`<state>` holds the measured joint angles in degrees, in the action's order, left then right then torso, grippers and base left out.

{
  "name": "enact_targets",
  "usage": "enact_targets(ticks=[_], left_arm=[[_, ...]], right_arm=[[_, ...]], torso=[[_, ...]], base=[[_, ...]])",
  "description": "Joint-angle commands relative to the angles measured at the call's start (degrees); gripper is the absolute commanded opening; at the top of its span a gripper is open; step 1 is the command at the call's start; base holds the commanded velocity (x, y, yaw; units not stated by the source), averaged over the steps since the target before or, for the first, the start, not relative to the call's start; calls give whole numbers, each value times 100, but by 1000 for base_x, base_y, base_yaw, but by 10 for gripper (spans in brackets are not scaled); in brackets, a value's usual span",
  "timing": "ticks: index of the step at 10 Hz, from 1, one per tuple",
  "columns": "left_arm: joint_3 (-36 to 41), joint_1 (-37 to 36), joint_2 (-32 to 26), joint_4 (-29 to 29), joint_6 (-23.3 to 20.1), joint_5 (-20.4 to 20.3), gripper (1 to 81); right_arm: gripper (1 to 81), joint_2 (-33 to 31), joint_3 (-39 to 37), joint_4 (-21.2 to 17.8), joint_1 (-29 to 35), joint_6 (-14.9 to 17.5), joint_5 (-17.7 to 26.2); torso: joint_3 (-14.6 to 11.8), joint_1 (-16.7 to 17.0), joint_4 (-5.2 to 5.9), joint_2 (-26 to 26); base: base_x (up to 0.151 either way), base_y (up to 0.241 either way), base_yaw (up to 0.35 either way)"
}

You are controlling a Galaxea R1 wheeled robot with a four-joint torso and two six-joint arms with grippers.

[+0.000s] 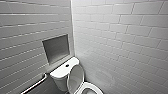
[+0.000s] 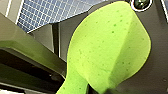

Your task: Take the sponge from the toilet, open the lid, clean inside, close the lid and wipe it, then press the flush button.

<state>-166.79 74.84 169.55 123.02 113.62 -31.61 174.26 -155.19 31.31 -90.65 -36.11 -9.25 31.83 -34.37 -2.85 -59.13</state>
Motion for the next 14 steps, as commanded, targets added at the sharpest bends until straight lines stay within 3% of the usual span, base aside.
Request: enact_targets(ticks=[1, 2, 4, 5, 6, 9, 11, 12, 14], left_arm=[[-29, -105, 264, 21, -41, 848, 811], [-29, -44, 317, 21, -33, 1041, 811], [-20, 53, 431, 21, -6, 1596, 811], [-20, 88, 475, 21, 2, 1728, 811], [-21, 115, 493, 12, 3, 1772, 811], [-29, 132, 502, 12, -6, 1781, 811], [-3, 202, 563, 12, 29, 2333, 811], [-3, 264, 563, -14, 37, 2414, 811], [6, 361, 485, -110, 116, 2335, 811]], right_arm=[[10, 23, 33, -2, 139, -19, 266], [10, 32, 33, -2, 147, -19, 292], [10, 58, 33, -2, 147, -19, 301], [10, 67, 33, -2, 156, -19, 310], [10, 76, 33, -2, 156, -19, 310], [10, 102, 33, -2, 157, -10, 310], [10, 111, 16, -2, 157, -1, 310], [10, 120, 16, -2, 156, 7, 319], [10, 137, -2, -2, 200, 16, 328]], torso=[[-246, 361, 0, 562], [-186, 483, 0, 743], [-317, 657, 0, 1006], [-354, 1114, 0, 1721], [-374, 904, 0, 1390], [-376, 1333, 0, 2050], [-376, 1611, 0, 2483], [-376, 1379, 0, 2122], [-376, 1490, 0, 2286]], base=[[0, 0, 0], [0, 0, 0], [0, 0, 0], [0, 0, 0], [0, 0, 0], [0, 0, 0], [0, 0, 0], [0, 0, 0], [0, 0, 0]])
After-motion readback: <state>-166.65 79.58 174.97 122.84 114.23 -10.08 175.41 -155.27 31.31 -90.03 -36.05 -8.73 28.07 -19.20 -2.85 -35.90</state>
